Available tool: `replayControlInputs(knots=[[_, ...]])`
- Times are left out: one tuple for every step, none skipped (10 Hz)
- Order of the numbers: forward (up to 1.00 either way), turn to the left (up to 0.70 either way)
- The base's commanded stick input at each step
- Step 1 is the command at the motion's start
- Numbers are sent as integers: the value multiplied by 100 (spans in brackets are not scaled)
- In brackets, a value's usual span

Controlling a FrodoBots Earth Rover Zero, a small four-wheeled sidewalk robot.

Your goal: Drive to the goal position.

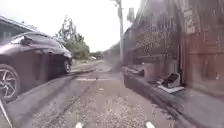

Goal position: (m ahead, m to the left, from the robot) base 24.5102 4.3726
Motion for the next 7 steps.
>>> replayControlInputs(knots=[[100, 0], [100, 0], [100, 0], [100, 0], [100, 0], [100, 0], [100, 0]])
